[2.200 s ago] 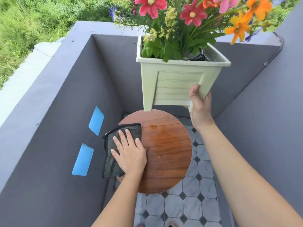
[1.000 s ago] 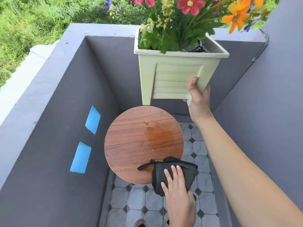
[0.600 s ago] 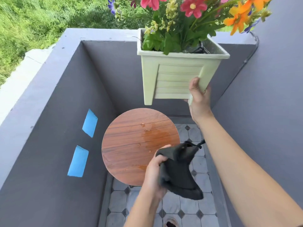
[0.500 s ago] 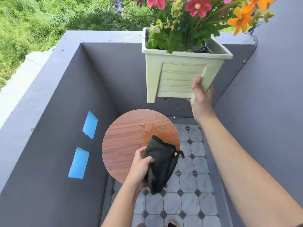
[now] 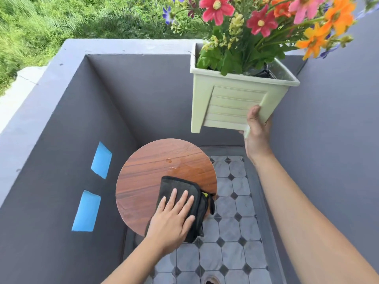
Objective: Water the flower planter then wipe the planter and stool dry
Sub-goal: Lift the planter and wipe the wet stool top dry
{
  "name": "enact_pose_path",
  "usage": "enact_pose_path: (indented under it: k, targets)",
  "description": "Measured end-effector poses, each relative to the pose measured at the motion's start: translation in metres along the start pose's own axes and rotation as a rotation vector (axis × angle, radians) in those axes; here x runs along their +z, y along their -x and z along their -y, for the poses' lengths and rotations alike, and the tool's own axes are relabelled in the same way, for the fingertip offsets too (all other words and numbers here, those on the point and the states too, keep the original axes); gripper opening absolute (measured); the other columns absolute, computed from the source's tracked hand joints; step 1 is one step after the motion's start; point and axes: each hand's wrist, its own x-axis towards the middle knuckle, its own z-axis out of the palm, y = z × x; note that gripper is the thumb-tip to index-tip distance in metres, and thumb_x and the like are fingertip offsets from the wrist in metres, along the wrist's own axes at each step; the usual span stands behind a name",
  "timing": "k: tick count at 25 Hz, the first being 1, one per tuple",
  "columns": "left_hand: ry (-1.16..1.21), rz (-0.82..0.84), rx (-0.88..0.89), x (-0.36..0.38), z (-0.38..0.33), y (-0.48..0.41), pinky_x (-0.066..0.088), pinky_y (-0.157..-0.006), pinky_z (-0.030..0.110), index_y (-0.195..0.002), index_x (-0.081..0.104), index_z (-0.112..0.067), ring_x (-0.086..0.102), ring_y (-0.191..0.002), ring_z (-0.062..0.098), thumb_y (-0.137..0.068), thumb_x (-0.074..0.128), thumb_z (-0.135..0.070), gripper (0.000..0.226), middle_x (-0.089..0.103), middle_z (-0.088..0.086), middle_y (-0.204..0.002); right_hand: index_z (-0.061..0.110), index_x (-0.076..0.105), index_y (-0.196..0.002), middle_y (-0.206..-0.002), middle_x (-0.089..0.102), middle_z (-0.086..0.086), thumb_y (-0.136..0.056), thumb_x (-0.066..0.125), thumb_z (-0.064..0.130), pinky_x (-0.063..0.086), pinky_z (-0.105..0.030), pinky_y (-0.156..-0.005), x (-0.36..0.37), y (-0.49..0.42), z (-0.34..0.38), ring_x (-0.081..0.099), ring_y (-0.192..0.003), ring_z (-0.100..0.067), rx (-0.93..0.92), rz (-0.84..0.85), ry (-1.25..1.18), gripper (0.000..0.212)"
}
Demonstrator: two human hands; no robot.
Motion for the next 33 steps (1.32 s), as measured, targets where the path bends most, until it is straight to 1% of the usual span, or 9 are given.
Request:
enact_pose_path:
  k: [5,8,15,19,22,25,29,31,33]
  targets:
    - [-0.083,0.121,0.190,0.010,-0.017,-0.045,0.028,-0.109,0.044,-0.140,0.041,-0.029,0.026,-0.139,0.021,-0.096,0.019,-0.050,0.053,0.046,-0.007,-0.145,0.038,0.059,-0.097,-0.091,0.064,0.023,-0.053,0.072,0.073,0.040,-0.053,-0.102,-0.018,-0.007,-0.004,0.059,-0.093,-0.001,-0.060,-0.035,-0.047,0.057]
    - [-0.032,0.138,0.203,-0.001,-0.019,-0.083,0.006,-0.114,0.044,-0.147,0.023,-0.035,0.001,-0.143,0.019,-0.092,0.023,-0.052,0.058,0.021,-0.009,-0.157,0.040,0.060,-0.098,-0.090,0.066,0.025,-0.057,0.073,0.070,0.038,-0.057,-0.106,-0.024,-0.013,-0.008,0.058,-0.097,-0.006,-0.082,-0.038,-0.058,0.052]
    - [-0.034,0.078,-0.068,-0.014,0.027,-0.134,-0.001,-0.117,0.044,-0.147,0.002,-0.043,-0.008,-0.147,0.014,-0.081,0.000,-0.060,0.069,-0.002,-0.017,-0.159,0.038,0.058,-0.103,-0.094,0.063,0.018,-0.065,0.071,0.066,0.037,-0.055,-0.108,-0.032,-0.020,-0.016,0.054,-0.100,-0.010,-0.095,-0.039,-0.071,0.049]
    - [-0.006,0.058,-0.311,-0.025,0.077,-0.124,-0.001,-0.117,0.046,-0.148,0.002,-0.040,-0.008,-0.147,0.017,-0.094,0.017,-0.054,0.058,-0.003,-0.014,-0.159,0.025,0.051,-0.097,-0.085,0.053,0.014,-0.062,0.071,0.068,0.041,-0.035,-0.094,-0.032,-0.021,-0.016,0.052,-0.086,-0.005,-0.075,-0.034,-0.029,0.059]
    - [0.012,0.032,-0.439,-0.031,0.105,-0.097,0.000,-0.117,0.047,-0.149,0.002,-0.038,-0.007,-0.147,0.018,-0.096,0.021,-0.051,0.057,-0.003,-0.011,-0.160,0.031,0.052,-0.104,-0.095,0.058,0.017,-0.061,0.071,0.069,0.043,-0.038,-0.099,-0.032,-0.019,-0.018,0.056,-0.095,-0.002,-0.087,-0.042,-0.015,0.060]
    - [0.049,0.023,-0.538,-0.033,0.113,-0.064,0.000,-0.117,0.048,-0.149,0.003,-0.037,-0.007,-0.147,0.019,-0.096,0.021,-0.051,0.058,-0.002,-0.009,-0.160,0.032,0.052,-0.099,-0.081,0.059,0.025,-0.059,0.072,0.070,0.043,-0.038,-0.089,-0.027,-0.015,-0.016,0.055,-0.084,0.001,-0.074,-0.047,-0.026,0.058]
    - [0.088,-0.002,-0.602,-0.026,0.090,-0.019,0.002,-0.117,0.049,-0.149,0.002,-0.036,-0.008,-0.147,0.020,-0.095,0.018,-0.052,0.059,-0.002,-0.010,-0.160,0.020,0.049,-0.112,-0.092,0.062,0.021,-0.055,0.073,0.070,0.050,-0.019,-0.082,-0.016,-0.003,-0.009,0.059,-0.090,0.006,-0.083,-0.044,-0.020,0.079]
    - [0.090,-0.011,-0.580,-0.018,0.073,0.003,0.003,-0.116,0.049,-0.147,-0.001,-0.036,-0.007,-0.147,0.020,-0.088,0.008,-0.057,0.063,-0.006,-0.013,-0.156,0.010,0.043,-0.122,-0.101,0.058,0.010,-0.057,0.073,0.069,0.053,-0.032,-0.090,-0.014,0.001,-0.006,0.059,-0.098,0.000,-0.075,-0.041,-0.019,0.093]
    - [0.066,-0.020,-0.504,-0.009,0.053,0.023,0.008,-0.115,0.048,-0.146,0.003,-0.034,-0.001,-0.147,0.020,-0.083,0.006,-0.059,0.068,-0.001,-0.014,-0.154,0.016,0.046,-0.121,-0.107,0.058,0.008,-0.060,0.073,0.067,0.046,-0.051,-0.101,-0.013,0.003,-0.005,0.058,-0.106,-0.009,-0.084,-0.041,-0.007,0.084]
